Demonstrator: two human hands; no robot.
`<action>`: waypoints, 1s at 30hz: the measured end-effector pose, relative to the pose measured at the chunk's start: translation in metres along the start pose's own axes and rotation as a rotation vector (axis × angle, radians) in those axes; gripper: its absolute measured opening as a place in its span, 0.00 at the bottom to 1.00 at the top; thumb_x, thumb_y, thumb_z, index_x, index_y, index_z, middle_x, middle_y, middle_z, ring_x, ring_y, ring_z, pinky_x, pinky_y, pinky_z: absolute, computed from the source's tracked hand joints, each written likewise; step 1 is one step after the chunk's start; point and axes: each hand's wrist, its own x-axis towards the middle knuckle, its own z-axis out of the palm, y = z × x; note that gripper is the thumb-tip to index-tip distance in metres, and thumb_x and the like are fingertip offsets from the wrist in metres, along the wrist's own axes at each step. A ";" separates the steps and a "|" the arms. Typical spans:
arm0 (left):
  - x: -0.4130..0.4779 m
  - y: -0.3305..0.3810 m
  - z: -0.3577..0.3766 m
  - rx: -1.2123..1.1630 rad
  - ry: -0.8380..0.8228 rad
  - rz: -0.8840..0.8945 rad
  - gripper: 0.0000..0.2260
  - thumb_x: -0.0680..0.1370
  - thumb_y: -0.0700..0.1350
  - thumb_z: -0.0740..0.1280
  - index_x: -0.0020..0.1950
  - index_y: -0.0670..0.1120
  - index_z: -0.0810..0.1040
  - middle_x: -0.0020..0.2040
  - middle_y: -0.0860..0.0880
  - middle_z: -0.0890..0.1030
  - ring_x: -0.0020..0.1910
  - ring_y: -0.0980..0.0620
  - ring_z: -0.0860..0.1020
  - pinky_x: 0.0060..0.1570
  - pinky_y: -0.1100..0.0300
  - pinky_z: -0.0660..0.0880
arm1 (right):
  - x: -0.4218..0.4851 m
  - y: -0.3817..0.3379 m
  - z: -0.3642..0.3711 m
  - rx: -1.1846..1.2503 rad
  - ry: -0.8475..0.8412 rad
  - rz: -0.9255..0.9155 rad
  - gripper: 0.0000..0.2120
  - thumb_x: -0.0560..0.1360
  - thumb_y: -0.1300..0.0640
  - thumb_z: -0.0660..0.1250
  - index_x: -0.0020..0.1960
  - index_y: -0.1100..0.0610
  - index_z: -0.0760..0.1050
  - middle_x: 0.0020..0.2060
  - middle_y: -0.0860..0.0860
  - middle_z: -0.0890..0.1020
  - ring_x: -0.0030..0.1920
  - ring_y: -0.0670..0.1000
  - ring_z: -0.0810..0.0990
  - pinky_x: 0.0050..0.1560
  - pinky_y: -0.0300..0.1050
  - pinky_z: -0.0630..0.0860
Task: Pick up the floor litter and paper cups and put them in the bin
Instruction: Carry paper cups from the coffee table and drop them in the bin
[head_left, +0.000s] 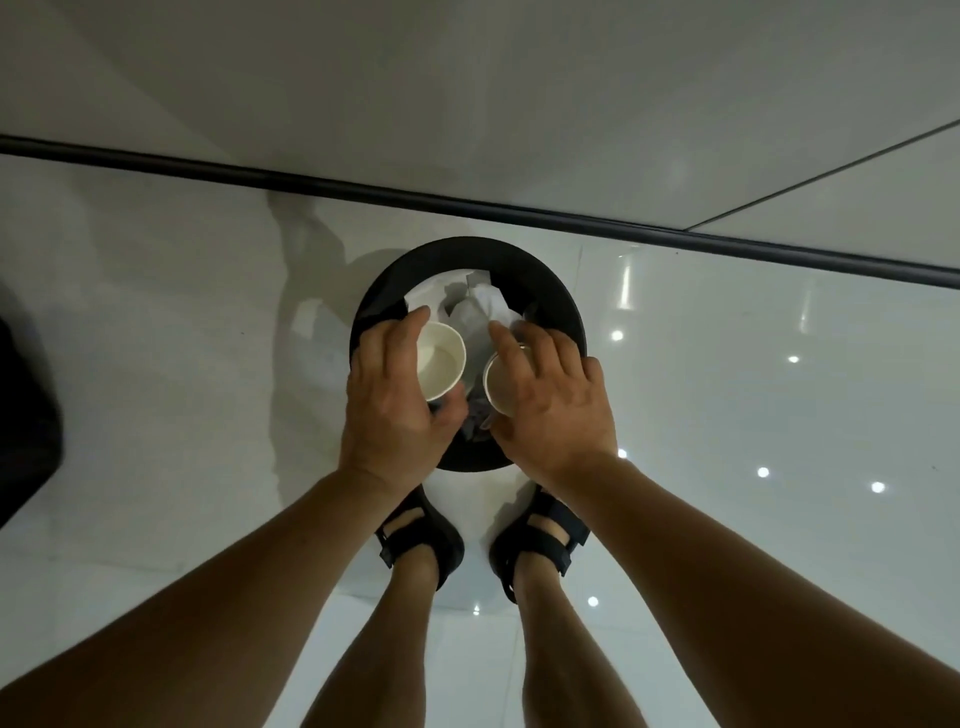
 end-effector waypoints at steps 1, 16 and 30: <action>0.000 0.000 0.000 -0.028 0.015 -0.011 0.31 0.71 0.46 0.74 0.71 0.42 0.67 0.63 0.39 0.70 0.61 0.42 0.72 0.55 0.54 0.75 | 0.000 0.001 0.000 0.000 0.004 -0.003 0.46 0.63 0.43 0.77 0.75 0.51 0.59 0.67 0.55 0.71 0.66 0.60 0.70 0.62 0.56 0.71; -0.012 -0.013 0.007 -0.072 0.024 -0.056 0.31 0.71 0.50 0.72 0.71 0.46 0.67 0.63 0.43 0.70 0.59 0.46 0.73 0.50 0.60 0.74 | -0.003 0.002 0.005 0.081 0.062 0.016 0.42 0.65 0.46 0.76 0.74 0.52 0.62 0.67 0.54 0.72 0.66 0.59 0.69 0.62 0.56 0.69; -0.020 -0.034 0.009 0.533 -0.238 0.122 0.39 0.72 0.68 0.53 0.79 0.49 0.52 0.78 0.42 0.54 0.77 0.41 0.47 0.69 0.36 0.56 | -0.007 0.003 0.003 0.038 -0.055 -0.015 0.48 0.69 0.41 0.71 0.79 0.49 0.47 0.78 0.55 0.57 0.76 0.59 0.57 0.69 0.57 0.63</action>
